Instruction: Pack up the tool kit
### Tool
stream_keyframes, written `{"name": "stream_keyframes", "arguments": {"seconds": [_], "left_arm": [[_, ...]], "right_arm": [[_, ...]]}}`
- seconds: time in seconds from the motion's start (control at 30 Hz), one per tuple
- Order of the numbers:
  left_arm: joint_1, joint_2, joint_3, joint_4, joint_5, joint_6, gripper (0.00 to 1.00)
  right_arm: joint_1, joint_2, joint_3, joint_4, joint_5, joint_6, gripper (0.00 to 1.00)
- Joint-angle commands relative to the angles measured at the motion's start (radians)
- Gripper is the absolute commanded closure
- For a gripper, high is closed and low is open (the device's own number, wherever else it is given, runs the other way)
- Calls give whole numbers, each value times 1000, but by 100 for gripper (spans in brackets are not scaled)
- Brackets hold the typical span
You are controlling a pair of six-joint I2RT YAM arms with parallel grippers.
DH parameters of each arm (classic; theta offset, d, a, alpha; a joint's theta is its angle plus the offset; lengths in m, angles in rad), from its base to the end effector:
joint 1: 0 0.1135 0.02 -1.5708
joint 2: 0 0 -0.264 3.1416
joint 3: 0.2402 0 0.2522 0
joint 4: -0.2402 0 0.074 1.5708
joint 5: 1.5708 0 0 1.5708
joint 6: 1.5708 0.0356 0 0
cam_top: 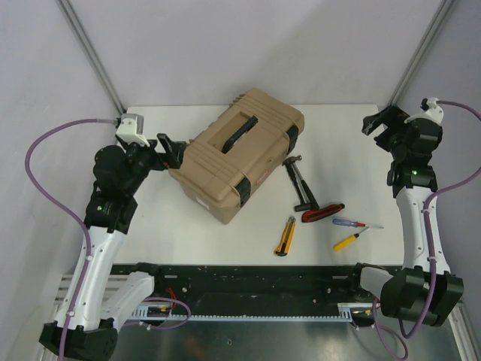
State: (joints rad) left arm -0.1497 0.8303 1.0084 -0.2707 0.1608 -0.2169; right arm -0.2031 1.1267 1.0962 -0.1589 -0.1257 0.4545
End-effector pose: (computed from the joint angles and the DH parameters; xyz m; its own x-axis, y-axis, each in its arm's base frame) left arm 0.1781 -0.0326 0.4007 -0.1549 -0.1915 -0.9692 0.2780 0.9329 -0.2287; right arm 0.2562 -0.0482 0.3838 -0.1308 0.4716 -0.8720 0.1524 0.8787 0.4524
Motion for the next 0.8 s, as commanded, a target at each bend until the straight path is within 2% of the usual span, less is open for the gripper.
{"name": "stream_keyframes", "arguments": {"seconds": [0.0,0.13,0.23,0.4,0.53,0.67,0.77], "left_arm": [[7,-17,22,41,-12,-7,1],[6,-49,1,50,-148,-111,1],[4,-82,-39,73,-209,-119,1],[5,-93,-99,81,-124,-63,1],[6,-98,-145,81,-207,-160,1],[12,-66,-140,65,-252,-193,1],[21,-2,-100,61,-149,-147,1]], "right_arm": [[25,9,25,23,58,8,2],[42,29,26,0,78,13,1],[56,37,44,-42,60,11,1],[78,78,95,-154,11,5,1],[132,66,98,-182,31,-3,1],[241,58,97,-202,-17,-13,1],[364,65,94,-224,19,-10,1]]}}
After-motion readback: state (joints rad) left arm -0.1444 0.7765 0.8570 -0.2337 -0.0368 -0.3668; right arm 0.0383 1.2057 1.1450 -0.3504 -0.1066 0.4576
